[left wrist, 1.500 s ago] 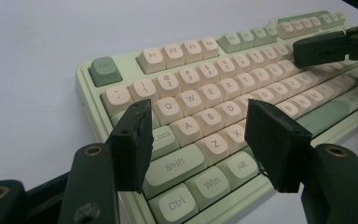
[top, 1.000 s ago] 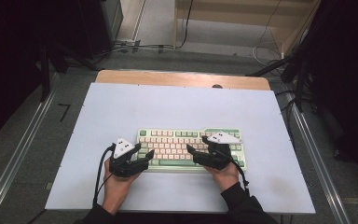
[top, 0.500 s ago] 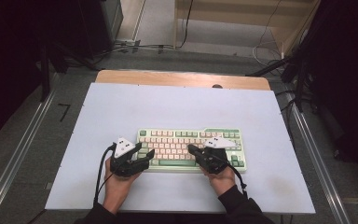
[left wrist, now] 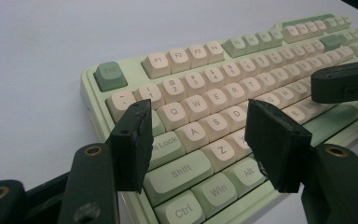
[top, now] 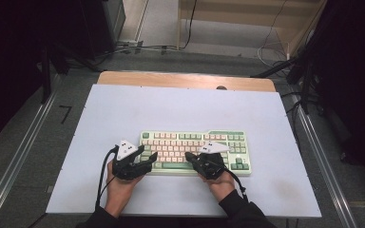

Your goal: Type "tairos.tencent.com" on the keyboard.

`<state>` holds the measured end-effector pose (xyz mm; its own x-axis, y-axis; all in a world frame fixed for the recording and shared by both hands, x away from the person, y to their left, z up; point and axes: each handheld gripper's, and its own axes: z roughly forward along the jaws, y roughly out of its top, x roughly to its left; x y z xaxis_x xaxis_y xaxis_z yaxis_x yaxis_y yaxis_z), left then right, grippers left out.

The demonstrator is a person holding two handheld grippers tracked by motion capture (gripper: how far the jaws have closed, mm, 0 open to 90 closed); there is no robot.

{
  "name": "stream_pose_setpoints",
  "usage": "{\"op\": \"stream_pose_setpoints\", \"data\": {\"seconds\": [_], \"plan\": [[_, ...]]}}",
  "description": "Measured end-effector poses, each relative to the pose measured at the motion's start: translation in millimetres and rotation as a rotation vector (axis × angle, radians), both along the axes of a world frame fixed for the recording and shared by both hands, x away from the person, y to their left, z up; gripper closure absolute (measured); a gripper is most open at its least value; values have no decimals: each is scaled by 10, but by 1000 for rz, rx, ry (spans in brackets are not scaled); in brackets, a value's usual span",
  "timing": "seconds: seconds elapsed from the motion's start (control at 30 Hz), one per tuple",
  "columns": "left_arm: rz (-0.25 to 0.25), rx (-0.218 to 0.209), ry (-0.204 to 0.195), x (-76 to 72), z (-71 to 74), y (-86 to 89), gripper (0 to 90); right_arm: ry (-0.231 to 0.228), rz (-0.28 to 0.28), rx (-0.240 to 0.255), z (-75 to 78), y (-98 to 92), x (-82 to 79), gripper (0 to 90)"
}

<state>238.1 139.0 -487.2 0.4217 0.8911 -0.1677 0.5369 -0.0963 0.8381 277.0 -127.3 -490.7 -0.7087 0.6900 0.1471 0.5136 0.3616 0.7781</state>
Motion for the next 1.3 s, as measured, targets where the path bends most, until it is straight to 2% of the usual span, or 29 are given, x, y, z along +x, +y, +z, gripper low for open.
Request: {"op": "stream_pose_setpoints", "data": {"seconds": [0.43, 0.93, 0.97, 1.07, 1.13, 1.2, 1.3], "plan": [[-2, 0, 0, -1, 6, 8, 420, 13, -37, -12, -6, -75, 9, 877], [-1, -5, -4, 10, 8, 2, 420, 28, -41, -30, -43, -109, 17, 876], [0, -5, -5, 10, 10, 6, 420, 25, -40, -14, -30, -123, 13, 842], [11, -9, -11, 10, 21, 30, 420, 5, -51, 38, 53, -193, 12, 666], [18, -15, -16, 10, 29, 56, 420, -22, -70, 56, 124, -258, 11, 454], [26, -16, -15, 9, 37, 88, 420, -32, -90, 68, 177, -338, 18, 327], [40, -25, -18, 4, 47, 135, 420, -38, -131, 83, 218, -479, 25, 264]]}}
